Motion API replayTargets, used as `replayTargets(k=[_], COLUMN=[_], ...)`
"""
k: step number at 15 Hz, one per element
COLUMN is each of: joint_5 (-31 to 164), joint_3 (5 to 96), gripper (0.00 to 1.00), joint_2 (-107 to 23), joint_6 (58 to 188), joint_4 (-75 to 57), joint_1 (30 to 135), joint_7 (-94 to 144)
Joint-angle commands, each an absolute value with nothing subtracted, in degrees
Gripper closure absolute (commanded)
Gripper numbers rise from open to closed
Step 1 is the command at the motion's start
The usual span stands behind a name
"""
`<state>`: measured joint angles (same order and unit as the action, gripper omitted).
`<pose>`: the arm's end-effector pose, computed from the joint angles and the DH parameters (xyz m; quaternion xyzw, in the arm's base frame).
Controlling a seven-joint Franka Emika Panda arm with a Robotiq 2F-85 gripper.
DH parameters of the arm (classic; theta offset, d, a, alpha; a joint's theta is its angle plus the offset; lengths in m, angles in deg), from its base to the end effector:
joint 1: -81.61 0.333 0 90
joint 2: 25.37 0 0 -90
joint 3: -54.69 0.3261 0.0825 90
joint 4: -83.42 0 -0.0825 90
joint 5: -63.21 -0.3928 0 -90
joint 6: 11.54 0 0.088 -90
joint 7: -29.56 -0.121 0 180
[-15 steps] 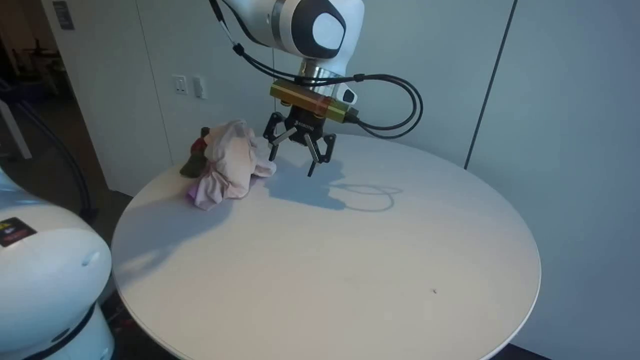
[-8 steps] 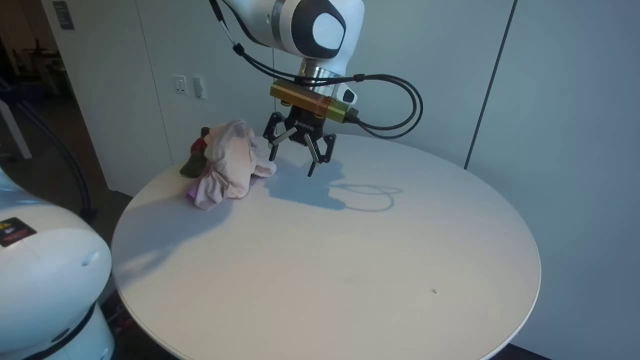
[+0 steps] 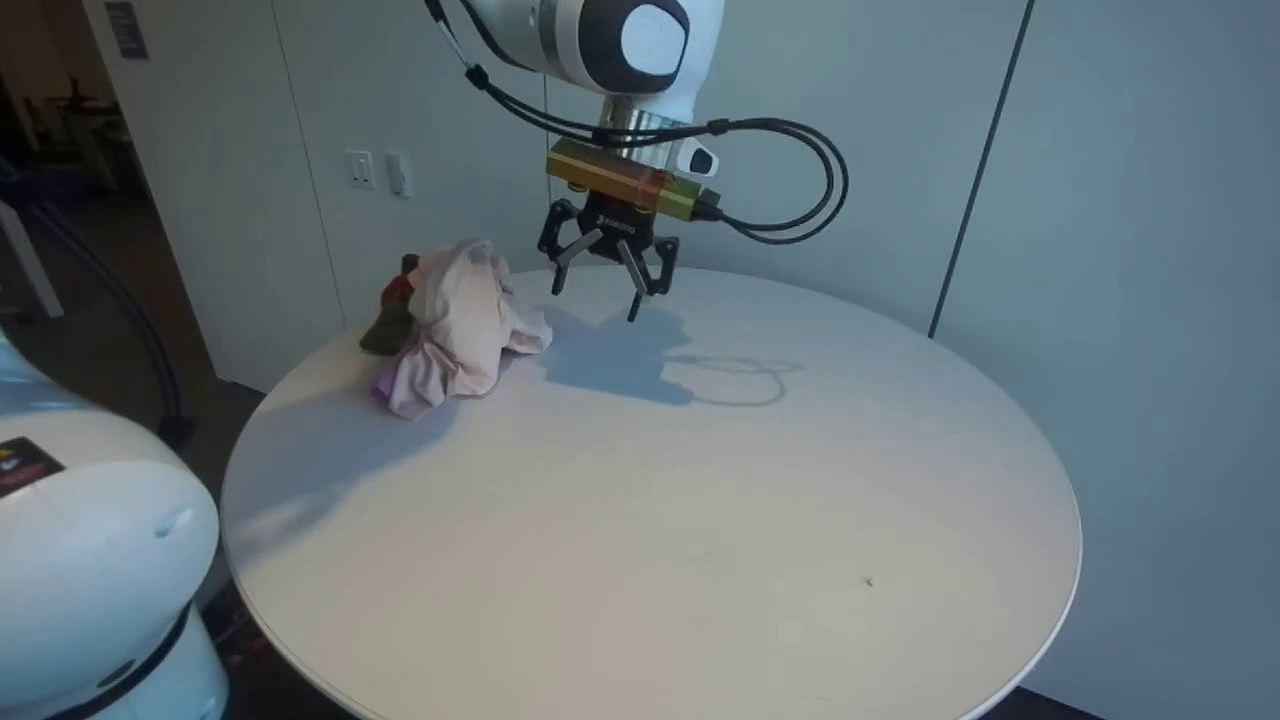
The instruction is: Move the items on the left to the right side of the table.
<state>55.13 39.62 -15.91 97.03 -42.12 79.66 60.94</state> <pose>0.4706 -0.1342 0.4366 -0.9888 -0.1006 0.0274 0.1069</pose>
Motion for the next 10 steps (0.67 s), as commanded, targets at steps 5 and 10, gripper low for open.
replayTargets(k=[5, 10], joint_5=[41.25, 42.61], joint_3=[43.24, 46.65], gripper=[0.00, 0.00], joint_2=[-11.27, -7.44], joint_6=[94.07, 96.43], joint_4=[-34.81, -44.10], joint_1=[81.21, 83.38], joint_7=[70.49, 79.46])
